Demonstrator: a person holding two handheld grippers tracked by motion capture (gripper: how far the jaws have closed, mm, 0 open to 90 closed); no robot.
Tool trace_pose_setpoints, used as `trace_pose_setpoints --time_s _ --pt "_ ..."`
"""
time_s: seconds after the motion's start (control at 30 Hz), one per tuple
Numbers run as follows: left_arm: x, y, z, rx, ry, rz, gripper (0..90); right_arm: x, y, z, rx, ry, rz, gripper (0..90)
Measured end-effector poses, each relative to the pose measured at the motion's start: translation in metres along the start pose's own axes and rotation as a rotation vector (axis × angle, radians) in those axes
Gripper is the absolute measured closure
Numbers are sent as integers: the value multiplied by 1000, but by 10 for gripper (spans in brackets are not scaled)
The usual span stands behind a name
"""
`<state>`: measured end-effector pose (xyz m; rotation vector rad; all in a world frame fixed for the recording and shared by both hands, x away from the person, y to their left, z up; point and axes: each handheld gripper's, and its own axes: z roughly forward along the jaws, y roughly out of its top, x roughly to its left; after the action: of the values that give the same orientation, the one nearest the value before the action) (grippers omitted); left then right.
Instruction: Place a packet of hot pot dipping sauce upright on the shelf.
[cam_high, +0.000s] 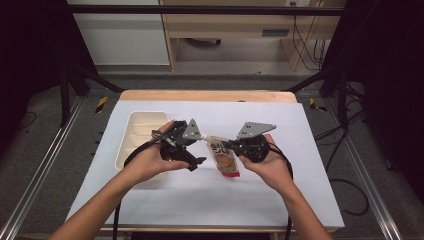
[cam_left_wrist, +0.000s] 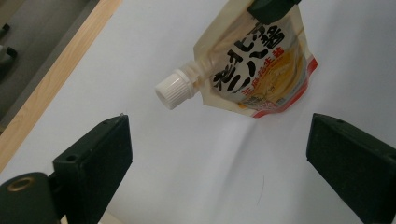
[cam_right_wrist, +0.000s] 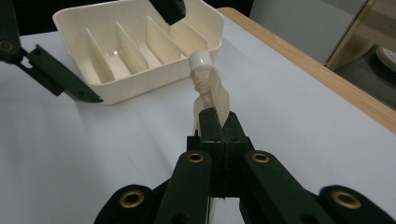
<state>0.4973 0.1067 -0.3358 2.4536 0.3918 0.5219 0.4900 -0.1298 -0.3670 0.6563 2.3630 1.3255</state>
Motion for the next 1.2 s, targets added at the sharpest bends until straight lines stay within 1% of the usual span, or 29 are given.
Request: trace_pose_setpoints --time_s 0.07,0.1,0.13,0.17,0.2,0.3,0.33,0.37,0.43,0.5,0.53,0.67,0.73,0.83,0.9,0.97,1.03,1.1,1.13,1.17,1.2 --pt "0 1 0 9 -6 13 68 3 -1 -1 -3 7 -4 900" --pt "0 1 0 9 -6 13 69 3 -1 -1 -3 7 -4 900" --pt "0 2 0 19 -7 27 72 5 -2 -2 -6 16 -9 900" --pt "0 2 0 19 -7 27 79 5 -2 -2 -6 16 -9 900" --pt "0 3 -1 25 -8 37 81 7 -3 -3 -10 23 -24 900" --pt "1 6 -1 46 -24 65 81 9 -2 -4 -10 29 -33 900" --pt "1 6 -1 46 -24 65 81 9 -2 -4 -9 31 -37 900" --pt "2 9 -2 62 -32 80 80 9 -2 -3 -10 32 -40 900" --pt "3 12 -3 68 -33 90 81 9 -2 -4 -11 32 -44 900" --pt "4 14 -3 72 -36 95 80 9 -2 -4 -12 31 -45 900" --pt "5 16 -4 84 -36 103 81 9 -2 -4 -13 29 -46 900" --pt "6 19 -5 90 -32 116 84 9 -2 -5 -14 29 -45 900" --pt "5 20 -5 88 -32 112 84 9 -2 -5 -15 30 -45 900" --pt "6 22 -6 90 -29 118 84 8 -2 -8 -22 33 -42 900" --pt "5 24 -6 103 -31 130 85 8 -2 -8 -25 34 -41 900" --pt "5 24 -6 101 -29 132 85 8 -2 -9 -24 34 -42 900" --pt "5 26 -7 120 -30 146 86 8 -2 -9 -26 34 -44 900" --pt "5 28 -6 116 -28 154 87 9 -2 -10 -26 36 -43 900" --pt "5 29 -7 128 -34 154 88 9 -2 -10 -27 35 -44 900" --pt "5 29 -7 128 -34 154 89 9 -2 -10 -27 35 -44 900" --pt "5 31 -7 133 -33 165 91 9 -2 -10 -30 38 -42 900"
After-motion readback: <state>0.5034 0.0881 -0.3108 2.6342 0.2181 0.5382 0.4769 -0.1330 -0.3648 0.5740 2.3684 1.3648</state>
